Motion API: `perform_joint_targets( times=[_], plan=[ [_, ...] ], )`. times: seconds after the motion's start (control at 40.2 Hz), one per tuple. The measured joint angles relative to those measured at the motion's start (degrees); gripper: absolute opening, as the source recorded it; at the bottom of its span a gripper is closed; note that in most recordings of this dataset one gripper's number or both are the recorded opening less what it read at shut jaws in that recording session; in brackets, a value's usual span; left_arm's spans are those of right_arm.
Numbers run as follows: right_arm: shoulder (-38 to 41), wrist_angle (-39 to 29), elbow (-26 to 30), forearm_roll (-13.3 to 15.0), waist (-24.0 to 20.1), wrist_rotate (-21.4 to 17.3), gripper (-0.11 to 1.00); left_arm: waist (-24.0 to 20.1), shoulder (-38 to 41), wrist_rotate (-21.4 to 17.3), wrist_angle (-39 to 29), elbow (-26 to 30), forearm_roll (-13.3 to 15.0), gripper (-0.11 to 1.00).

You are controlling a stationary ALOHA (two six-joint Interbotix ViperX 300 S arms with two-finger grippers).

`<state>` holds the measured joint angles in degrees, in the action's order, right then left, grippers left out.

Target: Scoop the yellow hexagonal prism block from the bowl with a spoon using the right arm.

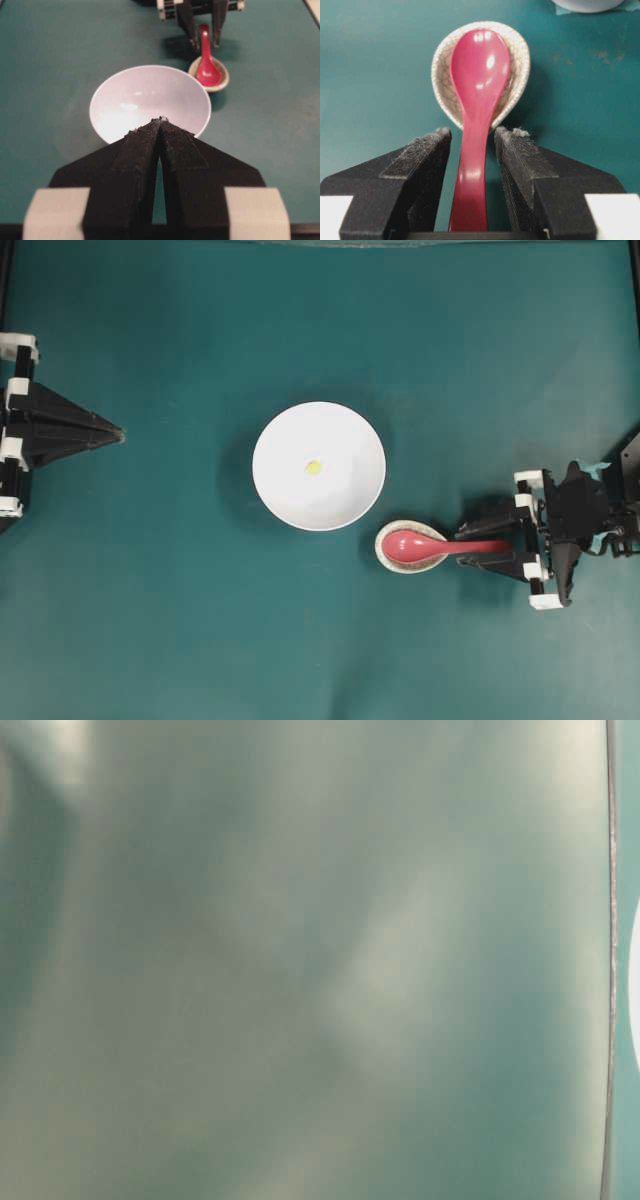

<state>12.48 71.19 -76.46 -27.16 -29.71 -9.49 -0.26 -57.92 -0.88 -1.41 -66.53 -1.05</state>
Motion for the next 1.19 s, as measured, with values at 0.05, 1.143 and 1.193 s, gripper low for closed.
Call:
perform_joint_targets(
  times=[0.05,1.143,1.193],
  plan=[
    [0.0,-0.09,0.0,0.0,0.0,0.09,0.47,0.0,0.0,0.0,0.0,0.0,-0.09,-0.01],
    [-4.39,-0.35,0.44,-2.29,1.23,2.72,0.24,0.0,0.09,0.0,0.09,0.0,-0.09,-0.01],
    [-5.98,-1.05,0.44,-2.37,1.32,3.96,0.24,0.0,0.09,0.0,0.0,0.0,0.0,-0.01]
  ],
)
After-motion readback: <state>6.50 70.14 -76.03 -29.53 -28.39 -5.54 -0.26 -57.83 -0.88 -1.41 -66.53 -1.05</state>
